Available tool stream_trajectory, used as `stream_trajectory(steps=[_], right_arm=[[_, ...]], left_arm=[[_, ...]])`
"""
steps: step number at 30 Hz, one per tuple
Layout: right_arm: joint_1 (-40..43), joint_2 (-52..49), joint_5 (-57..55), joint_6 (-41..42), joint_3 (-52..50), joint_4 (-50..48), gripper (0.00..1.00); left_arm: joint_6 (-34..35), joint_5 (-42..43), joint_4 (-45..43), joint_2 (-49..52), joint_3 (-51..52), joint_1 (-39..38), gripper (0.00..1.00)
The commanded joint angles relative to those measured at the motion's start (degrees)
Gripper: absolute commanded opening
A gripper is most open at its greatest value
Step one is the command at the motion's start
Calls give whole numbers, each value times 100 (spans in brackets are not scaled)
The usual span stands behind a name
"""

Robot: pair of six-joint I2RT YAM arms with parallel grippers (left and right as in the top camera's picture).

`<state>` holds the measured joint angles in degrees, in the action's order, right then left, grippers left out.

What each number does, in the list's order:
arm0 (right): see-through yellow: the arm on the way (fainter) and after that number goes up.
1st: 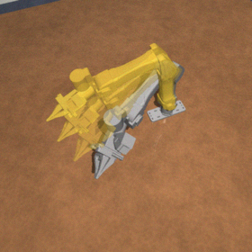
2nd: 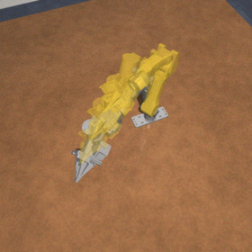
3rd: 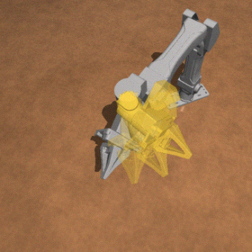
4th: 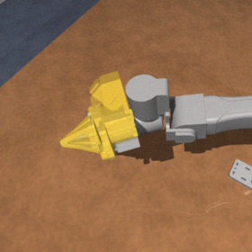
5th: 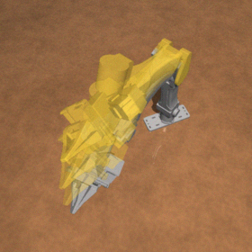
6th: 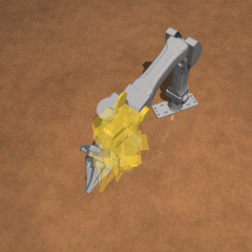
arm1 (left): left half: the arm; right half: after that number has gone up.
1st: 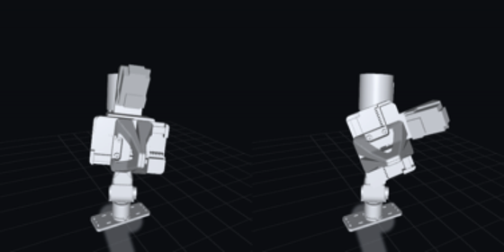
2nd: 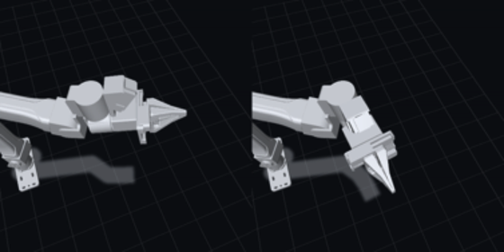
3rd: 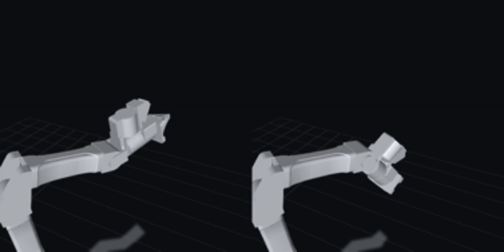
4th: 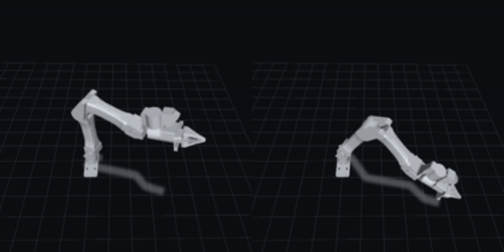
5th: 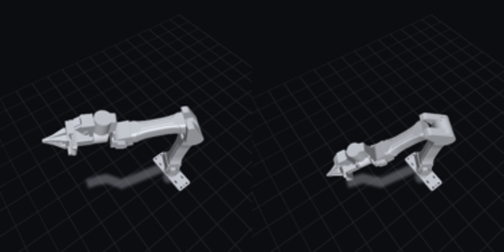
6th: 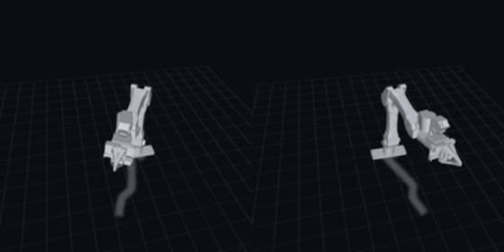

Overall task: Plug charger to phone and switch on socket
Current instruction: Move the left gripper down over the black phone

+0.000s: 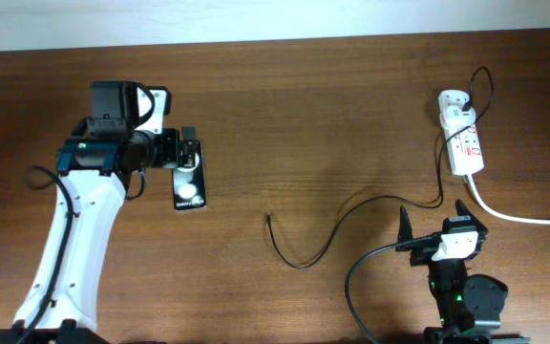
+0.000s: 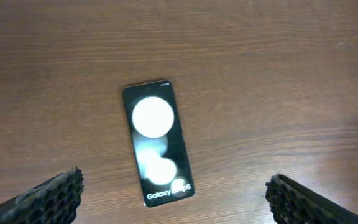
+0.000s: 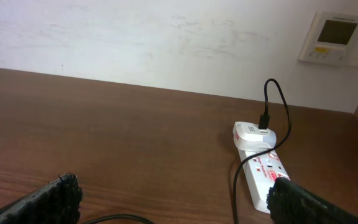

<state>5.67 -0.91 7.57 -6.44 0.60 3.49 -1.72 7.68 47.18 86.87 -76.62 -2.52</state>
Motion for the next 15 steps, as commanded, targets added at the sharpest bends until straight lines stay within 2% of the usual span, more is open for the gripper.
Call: stream_trajectory(steps=[1,3,5,7,15], right_arm=[[-46,44,76,-20,-28,33,99],[-46,44,79,-22,-28,33,99],[-46,44,76,-20,-28,33,99],[-46,44,76,-20,-28,33,99],[-46,44,79,-20,-28,33,99]], left_arm=[[273,-144,221,173,-348,-162,99],[387,-151,669,505,-857,-175,99],[411,-177,1451,1213,-1840,-227,99],[763,-409,1790,1777,-2452,-280,99],[1130,-750,1952,2776,-2468,-313,99]])
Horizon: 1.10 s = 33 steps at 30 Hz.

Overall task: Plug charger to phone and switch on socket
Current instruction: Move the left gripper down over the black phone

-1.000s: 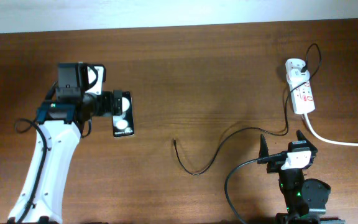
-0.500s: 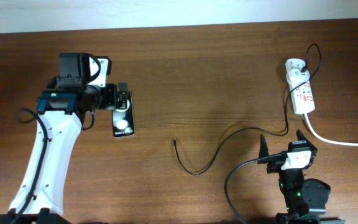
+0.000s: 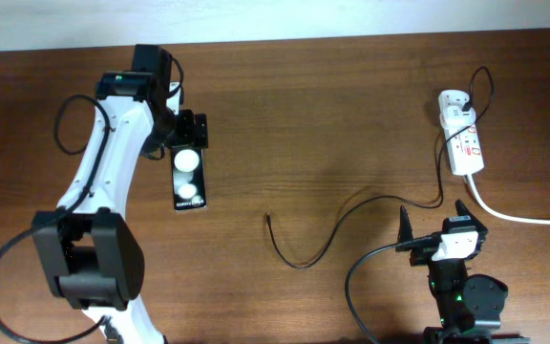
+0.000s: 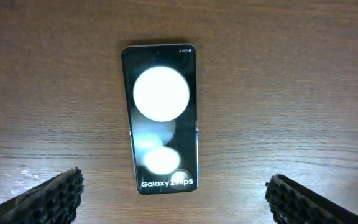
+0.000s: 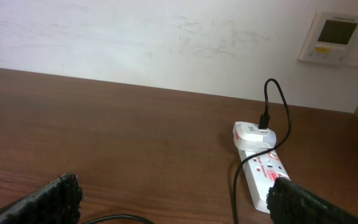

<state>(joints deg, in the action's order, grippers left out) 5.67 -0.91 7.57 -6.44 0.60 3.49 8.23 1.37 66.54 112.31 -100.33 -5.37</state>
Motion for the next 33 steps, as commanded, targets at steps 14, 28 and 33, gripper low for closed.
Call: stream_trajectory(steps=[14,28,33], right_arm=[[-46,44,76,-20,-28,33,99],[-46,44,76,-20,-28,33,99],[-46,44,76,-20,-28,33,99]], left_arm=[[136,-142,-177,1445,-96,-26,99],[138,-140,-800,1445,704,-28,99],[138,-138,-931,1445,837,-28,99]])
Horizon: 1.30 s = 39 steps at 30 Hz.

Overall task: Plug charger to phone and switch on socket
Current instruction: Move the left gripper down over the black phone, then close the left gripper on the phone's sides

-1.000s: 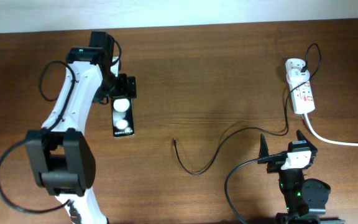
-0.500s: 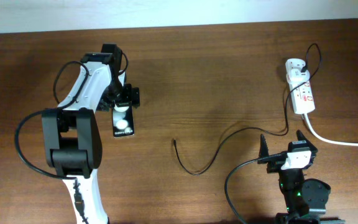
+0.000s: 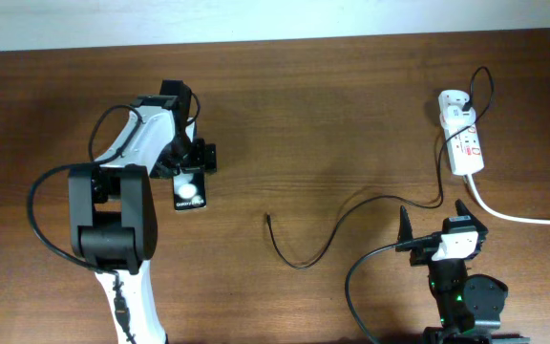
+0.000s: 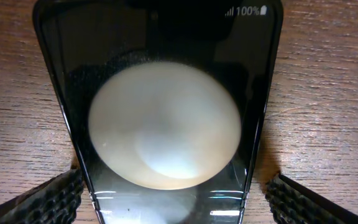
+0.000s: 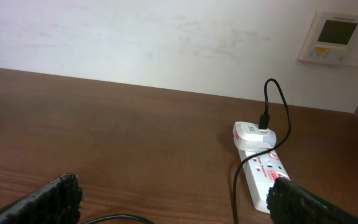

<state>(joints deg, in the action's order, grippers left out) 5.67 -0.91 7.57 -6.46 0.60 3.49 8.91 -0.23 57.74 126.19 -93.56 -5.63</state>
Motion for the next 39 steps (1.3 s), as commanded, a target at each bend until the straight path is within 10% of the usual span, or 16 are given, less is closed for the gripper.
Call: stream_trajectory(steps=[1,14,33,39], right_arm=[[-46,44,76,-17,-28,33,99],[-46,44,76,-17,-28,33,99],[-46,44,76,-17,-28,33,99],[-46,44,76,-17,-28,33,99]], left_arm=[[70,22,-50,57,160,-2,99],[94,22,-48,57,160,-2,98],[92,28,-2,57,160,-2,77],[92,42,-2,57,160,-2,57]])
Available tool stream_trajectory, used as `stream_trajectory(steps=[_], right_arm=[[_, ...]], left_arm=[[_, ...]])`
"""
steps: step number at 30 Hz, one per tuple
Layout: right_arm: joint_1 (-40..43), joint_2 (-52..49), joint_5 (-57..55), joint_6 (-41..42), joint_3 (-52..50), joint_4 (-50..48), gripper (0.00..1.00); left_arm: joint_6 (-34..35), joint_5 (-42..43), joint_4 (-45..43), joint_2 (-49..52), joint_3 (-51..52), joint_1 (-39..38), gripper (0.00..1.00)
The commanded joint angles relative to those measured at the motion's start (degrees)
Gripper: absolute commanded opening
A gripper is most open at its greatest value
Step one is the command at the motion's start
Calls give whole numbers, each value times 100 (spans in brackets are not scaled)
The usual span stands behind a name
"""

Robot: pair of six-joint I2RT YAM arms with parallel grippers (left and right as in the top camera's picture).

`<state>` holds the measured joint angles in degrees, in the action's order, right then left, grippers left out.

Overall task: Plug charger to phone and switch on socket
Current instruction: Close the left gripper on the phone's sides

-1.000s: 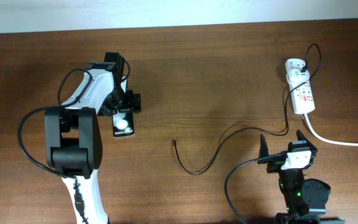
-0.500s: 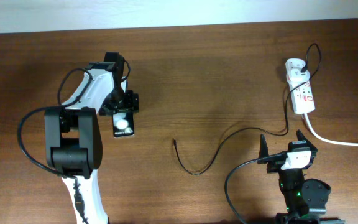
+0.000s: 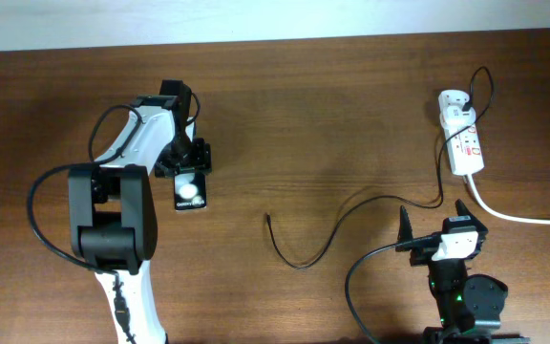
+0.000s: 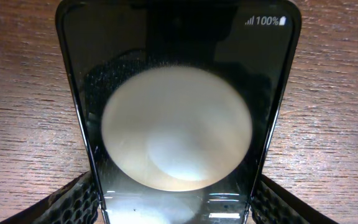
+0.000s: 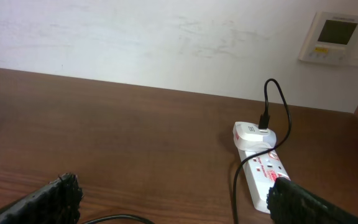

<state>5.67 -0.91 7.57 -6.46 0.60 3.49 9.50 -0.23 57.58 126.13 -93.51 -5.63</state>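
A black flip phone [image 3: 190, 192] with a lit screen lies flat on the table at the left. It fills the left wrist view, phone [image 4: 176, 124], showing 100% battery. My left gripper [image 3: 187, 159] is down over the phone's far end, and its fingers [image 4: 82, 202] press against both long edges. The black charger cable [image 3: 337, 227] curls across the middle, its free plug end [image 3: 269, 219] lying loose. It runs to a white adapter [image 3: 454, 102] in the white power strip [image 3: 466, 145]. My right gripper [image 3: 433, 218] stands open near the front edge, holding nothing.
A white mains lead [image 3: 523, 218] leaves the strip toward the right edge. In the right wrist view the strip [image 5: 263, 177] and adapter [image 5: 252, 135] lie ahead on the right, with a white wall and a wall thermostat [image 5: 335, 37] behind.
My left gripper's fingers have come in from a wider spread to touch the phone's two sides. The phone has shifted slightly in the wrist view. The right arm and the cable are unchanged.
My left gripper was open, high and to the left of the phone. Then it was above the phone's far end, then low with the phone filling its view. Now its fingers grip the phone's edges. The right arm, cable and strip have stayed put.
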Motion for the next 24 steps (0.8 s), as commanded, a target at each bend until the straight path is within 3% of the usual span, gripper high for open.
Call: stream_trajectory(steps=[1,6,9,10,24], right_arm=[[-46,44,76,-17,-28,33,99],[-46,44,76,-17,-28,33,99],[-46,44,79,-17,-28,33,99],[-46,44,76,-17,-28,33,99],[-46,44,76,-17,-28,33,99]], left_arm=[[33,42,13,63,155,-2,54],[33,42,13,63,155,-2,36],[33,42,17,63,155,-2,4],[33,42,15,63,155,-2,0],[31,42,131,61,55,0,0]])
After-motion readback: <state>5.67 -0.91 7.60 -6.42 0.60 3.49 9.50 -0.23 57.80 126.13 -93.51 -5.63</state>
